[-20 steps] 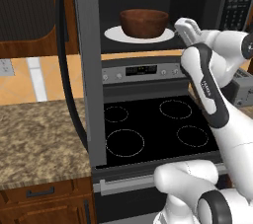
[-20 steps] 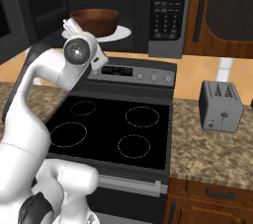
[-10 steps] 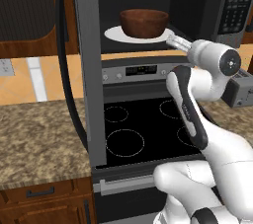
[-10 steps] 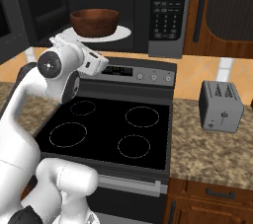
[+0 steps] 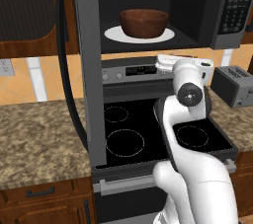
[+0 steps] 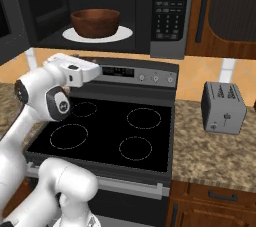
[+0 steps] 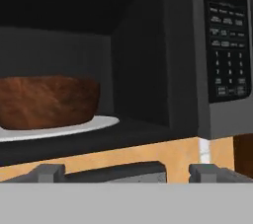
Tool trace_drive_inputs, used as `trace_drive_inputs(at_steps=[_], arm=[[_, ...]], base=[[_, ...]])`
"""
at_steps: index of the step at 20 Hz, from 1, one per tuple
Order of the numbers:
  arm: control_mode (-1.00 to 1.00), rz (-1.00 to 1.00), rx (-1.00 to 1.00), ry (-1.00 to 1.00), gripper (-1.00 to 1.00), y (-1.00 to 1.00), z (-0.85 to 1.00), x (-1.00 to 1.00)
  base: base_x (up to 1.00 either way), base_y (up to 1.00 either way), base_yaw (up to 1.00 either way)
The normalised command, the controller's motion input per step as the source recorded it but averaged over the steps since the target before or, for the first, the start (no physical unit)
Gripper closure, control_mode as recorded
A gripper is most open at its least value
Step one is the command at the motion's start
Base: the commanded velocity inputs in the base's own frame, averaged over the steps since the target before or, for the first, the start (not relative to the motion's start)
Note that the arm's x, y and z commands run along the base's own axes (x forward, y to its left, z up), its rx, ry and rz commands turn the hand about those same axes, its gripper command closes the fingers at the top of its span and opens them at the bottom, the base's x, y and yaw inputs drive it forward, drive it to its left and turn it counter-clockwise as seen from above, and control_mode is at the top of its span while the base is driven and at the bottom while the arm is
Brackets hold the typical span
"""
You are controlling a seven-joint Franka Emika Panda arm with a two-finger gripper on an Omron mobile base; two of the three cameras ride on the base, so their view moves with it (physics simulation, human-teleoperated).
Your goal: Open the microwave, place the bowl with waffle inside the microwave, then close the microwave door and turn it on.
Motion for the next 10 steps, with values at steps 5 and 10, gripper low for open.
trace_drive_inputs(at_steps=[5,10], arm=[[-1.00,-0.23,-0.23,-0.09,-1.00,0.43,-0.04,-0.42],[-1.00,0.00,-0.09,-0.01,-1.00,0.42,0.00,-0.18]], base=[[0.00,0.00,0.00],[0.00,0.00,0.00]])
